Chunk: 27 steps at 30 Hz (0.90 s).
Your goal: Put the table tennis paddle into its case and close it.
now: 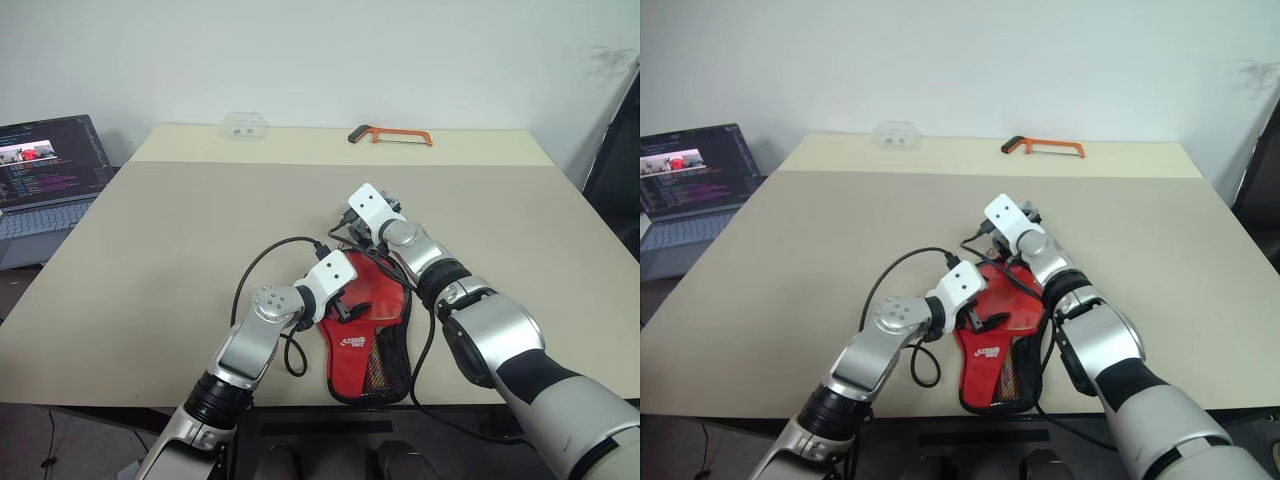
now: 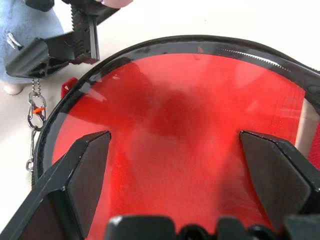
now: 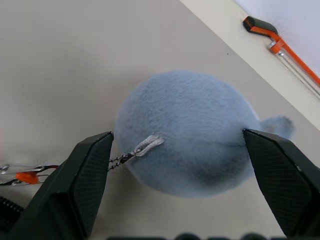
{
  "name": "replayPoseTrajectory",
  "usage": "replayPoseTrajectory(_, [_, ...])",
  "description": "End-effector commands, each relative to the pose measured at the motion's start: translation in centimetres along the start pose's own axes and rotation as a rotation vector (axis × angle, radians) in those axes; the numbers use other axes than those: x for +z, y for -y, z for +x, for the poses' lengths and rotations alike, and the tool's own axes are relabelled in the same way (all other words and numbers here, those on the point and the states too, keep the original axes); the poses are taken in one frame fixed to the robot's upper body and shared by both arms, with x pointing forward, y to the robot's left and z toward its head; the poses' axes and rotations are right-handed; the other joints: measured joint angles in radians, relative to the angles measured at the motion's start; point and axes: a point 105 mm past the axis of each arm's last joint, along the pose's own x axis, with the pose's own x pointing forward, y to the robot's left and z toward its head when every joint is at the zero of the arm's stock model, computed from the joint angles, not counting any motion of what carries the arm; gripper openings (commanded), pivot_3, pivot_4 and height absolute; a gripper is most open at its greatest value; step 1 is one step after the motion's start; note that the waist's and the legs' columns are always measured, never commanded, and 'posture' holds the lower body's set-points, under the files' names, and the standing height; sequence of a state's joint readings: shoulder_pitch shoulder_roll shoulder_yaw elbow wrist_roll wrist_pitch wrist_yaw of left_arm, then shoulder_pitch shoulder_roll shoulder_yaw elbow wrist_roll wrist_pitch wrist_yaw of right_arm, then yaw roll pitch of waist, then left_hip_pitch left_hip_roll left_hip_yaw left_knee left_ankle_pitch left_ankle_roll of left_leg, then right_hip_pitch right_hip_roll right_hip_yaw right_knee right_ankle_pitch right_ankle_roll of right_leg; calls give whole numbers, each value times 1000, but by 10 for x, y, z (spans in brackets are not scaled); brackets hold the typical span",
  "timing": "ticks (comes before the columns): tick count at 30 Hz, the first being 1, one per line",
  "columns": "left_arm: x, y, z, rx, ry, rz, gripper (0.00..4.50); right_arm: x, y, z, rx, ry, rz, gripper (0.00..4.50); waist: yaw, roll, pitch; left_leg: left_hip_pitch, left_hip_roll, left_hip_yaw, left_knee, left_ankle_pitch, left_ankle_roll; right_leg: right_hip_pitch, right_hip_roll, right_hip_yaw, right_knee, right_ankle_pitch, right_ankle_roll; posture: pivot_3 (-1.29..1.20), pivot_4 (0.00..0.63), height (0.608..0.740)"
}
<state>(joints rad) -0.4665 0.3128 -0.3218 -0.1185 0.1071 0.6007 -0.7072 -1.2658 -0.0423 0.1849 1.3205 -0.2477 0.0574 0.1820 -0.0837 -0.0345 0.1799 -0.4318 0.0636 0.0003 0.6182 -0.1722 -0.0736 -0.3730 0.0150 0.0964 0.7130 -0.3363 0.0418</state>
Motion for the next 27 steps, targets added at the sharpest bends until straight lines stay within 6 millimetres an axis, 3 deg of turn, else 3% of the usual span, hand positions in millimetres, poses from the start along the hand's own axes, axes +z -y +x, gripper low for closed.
replayPoseTrajectory(1, [-29, 17, 5, -57, -115, -34, 4479, 7, -11, 1, 64, 15, 29, 4500, 0, 0, 0, 0, 0, 0, -1, 0, 0, 0, 0, 0, 0, 0, 0, 0, 150, 740])
replayPoseTrajectory(5, [-30, 15, 5, -50, -116, -34, 4479, 4, -15, 1, 85, 3, 38, 4500, 0, 0, 0, 1, 0, 0, -1, 0, 0, 0, 0, 0, 0, 0, 0, 0, 150, 740])
replayPoseTrajectory(19, [-27, 15, 7, -46, -107, -28, 4500, -11, -13, 0, 70, -35, 96, 52, 0, 0, -1, 6, 0, 0, -4, 0, 0, 3, 0, 1, 0, 0, 0, 0, 150, 740])
replayPoseTrajectory(27, [-27, 15, 7, -44, -107, -24, 4500, -11, -14, 0, 68, -33, 104, 20, -1, 0, -1, 7, 0, 0, -4, 0, 0, 4, 0, 1, 0, 0, 0, 0, 150, 740])
